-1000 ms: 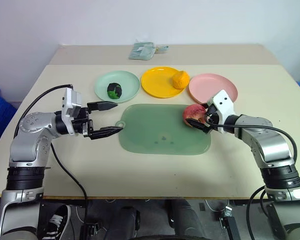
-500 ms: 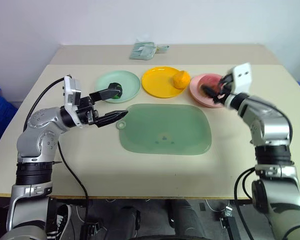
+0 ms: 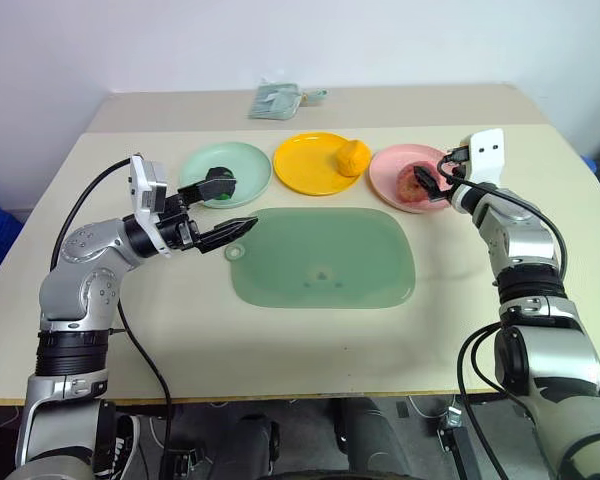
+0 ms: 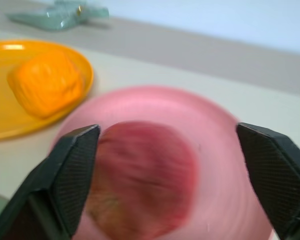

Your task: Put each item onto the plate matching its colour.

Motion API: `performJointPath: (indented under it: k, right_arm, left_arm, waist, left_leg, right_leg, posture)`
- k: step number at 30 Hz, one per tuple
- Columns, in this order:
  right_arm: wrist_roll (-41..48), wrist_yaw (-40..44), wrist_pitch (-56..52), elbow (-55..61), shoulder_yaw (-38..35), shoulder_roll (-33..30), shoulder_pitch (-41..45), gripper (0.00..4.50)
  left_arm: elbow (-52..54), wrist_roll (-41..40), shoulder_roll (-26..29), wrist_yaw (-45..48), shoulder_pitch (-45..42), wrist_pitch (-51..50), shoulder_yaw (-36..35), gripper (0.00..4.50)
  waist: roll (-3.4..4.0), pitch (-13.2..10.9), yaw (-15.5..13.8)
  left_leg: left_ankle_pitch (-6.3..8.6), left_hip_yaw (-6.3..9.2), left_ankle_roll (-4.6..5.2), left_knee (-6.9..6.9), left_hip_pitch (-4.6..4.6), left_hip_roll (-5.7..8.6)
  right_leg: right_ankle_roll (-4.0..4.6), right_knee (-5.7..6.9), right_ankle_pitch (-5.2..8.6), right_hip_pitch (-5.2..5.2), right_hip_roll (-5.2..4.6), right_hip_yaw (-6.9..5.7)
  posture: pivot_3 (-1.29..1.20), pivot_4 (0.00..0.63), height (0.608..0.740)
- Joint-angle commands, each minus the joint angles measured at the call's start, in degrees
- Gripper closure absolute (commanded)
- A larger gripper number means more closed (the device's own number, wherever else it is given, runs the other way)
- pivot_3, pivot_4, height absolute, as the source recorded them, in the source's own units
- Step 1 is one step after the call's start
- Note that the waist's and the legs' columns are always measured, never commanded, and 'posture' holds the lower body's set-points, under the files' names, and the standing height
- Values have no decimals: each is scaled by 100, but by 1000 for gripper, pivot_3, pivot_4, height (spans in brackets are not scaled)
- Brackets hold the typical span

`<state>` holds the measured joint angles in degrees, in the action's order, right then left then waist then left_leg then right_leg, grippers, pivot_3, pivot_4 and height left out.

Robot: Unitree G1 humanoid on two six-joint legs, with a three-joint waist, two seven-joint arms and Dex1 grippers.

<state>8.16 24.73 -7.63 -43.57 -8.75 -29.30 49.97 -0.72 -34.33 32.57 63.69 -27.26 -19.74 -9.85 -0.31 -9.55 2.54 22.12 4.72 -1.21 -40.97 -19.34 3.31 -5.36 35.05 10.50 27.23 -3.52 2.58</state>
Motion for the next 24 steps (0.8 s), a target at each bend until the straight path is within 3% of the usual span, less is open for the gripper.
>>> performJointPath:
  k: [1, 8, 12, 17, 24]
  right_arm:
    - [467, 313, 142, 392, -413, -82, 157, 39]
    - [1529, 2268, -145, 2686, -343, -318, -977, 39]
    - [1821, 2978, -448, 3753, -204, -619, -1847, 39]
    - [2222, 3359, -1053, 5479, -33, -982, -2958, 39]
    - [2411, 3022, -1359, 6213, -287, -1116, -3633, 39]
  left_arm:
    - [172, 3, 45, -9, 29, 130, -33, 0]
    - [5, 139, 10, 20, 35, 403, 23, 0]
    - [-93, 276, 8, 130, 111, 596, 130, 0]
    - [-248, 258, 207, 482, 316, 703, 70, 0]
    - [-297, 317, 201, 683, 303, 728, 289, 0]
  waist:
    - [0, 0, 0]
    - [0, 0, -28]
    - [0, 0, -43]
    - [1, 0, -32]
    - [-1, -1, -94]
  left_leg:
    - [0, 0, 0, 0, 0, 0]
    - [1, 7, 1, 1, -2, -2]
    - [2, 7, 4, -2, 0, 1]
    - [4, 6, 7, -1, 1, -2]
    - [16, 6, 29, -2, 13, -2]
  right_leg:
    - [0, 0, 0, 0, 0, 0]
    - [0, 0, 0, -3, 1, -6]
    - [0, -3, 0, -8, -2, -6]
    - [-1, -8, 0, -2, 0, -6]
    - [-1, -7, 0, -14, 1, -6]
  posture:
    - [0, 150, 740]
    - [0, 150, 740]
    - [0, 150, 740]
    - [0, 150, 740]
    - [0, 150, 740]
